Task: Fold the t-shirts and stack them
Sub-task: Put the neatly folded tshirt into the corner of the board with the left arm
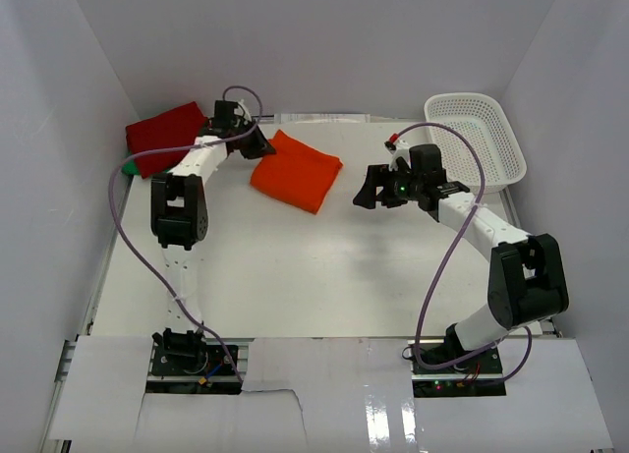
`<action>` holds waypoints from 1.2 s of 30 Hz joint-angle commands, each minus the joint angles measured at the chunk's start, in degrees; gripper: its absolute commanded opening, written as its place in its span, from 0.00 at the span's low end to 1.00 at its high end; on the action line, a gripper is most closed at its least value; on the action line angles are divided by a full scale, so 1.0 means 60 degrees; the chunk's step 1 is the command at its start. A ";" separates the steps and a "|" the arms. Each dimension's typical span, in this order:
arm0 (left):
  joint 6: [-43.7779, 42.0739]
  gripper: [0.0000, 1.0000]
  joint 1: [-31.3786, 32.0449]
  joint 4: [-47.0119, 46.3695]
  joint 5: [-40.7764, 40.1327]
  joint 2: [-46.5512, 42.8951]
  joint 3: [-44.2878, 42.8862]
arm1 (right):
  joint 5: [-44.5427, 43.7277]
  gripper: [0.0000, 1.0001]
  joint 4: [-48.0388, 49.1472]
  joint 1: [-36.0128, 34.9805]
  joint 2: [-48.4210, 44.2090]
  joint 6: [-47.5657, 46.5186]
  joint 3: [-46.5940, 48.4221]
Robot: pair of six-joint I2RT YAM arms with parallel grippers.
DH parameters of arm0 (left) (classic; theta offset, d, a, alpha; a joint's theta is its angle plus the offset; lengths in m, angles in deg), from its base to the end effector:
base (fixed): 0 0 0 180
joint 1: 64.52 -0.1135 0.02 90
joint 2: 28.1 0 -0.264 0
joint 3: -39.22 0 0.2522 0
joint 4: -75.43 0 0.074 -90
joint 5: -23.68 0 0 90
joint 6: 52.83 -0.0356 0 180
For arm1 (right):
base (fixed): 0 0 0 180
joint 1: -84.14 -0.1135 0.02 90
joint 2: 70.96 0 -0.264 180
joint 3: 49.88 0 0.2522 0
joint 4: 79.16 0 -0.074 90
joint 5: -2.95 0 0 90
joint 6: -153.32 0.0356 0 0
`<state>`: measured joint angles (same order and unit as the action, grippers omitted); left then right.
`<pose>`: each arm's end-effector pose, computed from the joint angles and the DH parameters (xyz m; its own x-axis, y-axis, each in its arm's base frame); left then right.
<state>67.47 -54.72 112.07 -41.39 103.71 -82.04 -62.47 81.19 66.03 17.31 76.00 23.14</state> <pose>0.5061 -0.1026 0.1861 -0.8444 -0.3184 -0.4307 0.0122 0.7924 -0.6098 0.3210 0.1206 0.2502 -0.6638 -0.0071 -0.7479 -0.4728 0.7788 0.4122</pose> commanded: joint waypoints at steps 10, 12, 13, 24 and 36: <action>0.0017 0.00 -0.3390 -0.0884 0.0692 -0.0246 -0.3144 | 0.0547 0.86 0.0117 -0.0014 -0.0707 0.0083 -0.0487; 0.0221 0.00 -0.3917 -0.0737 0.1045 0.0179 -0.4053 | 0.0562 0.86 0.0147 -0.0029 -0.0737 0.0097 -0.0561; 0.0324 0.00 -0.4078 -0.0707 0.1118 0.0267 -0.4200 | 0.0591 0.86 0.0147 -0.0029 -0.0722 0.0097 -0.0561; 0.0531 0.00 -0.5149 -0.1309 0.0799 0.1145 -0.4305 | 0.0664 0.86 -0.0058 -0.0351 -0.0620 0.0097 -0.0502; -0.0700 0.32 -0.5164 0.0141 -0.3198 0.1837 -0.4701 | 0.0796 0.86 -0.0352 -0.0483 -0.0781 0.0024 -0.0546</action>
<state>65.70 -85.78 108.72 -49.70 118.62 -107.57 -59.17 79.51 63.65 14.79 76.40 19.82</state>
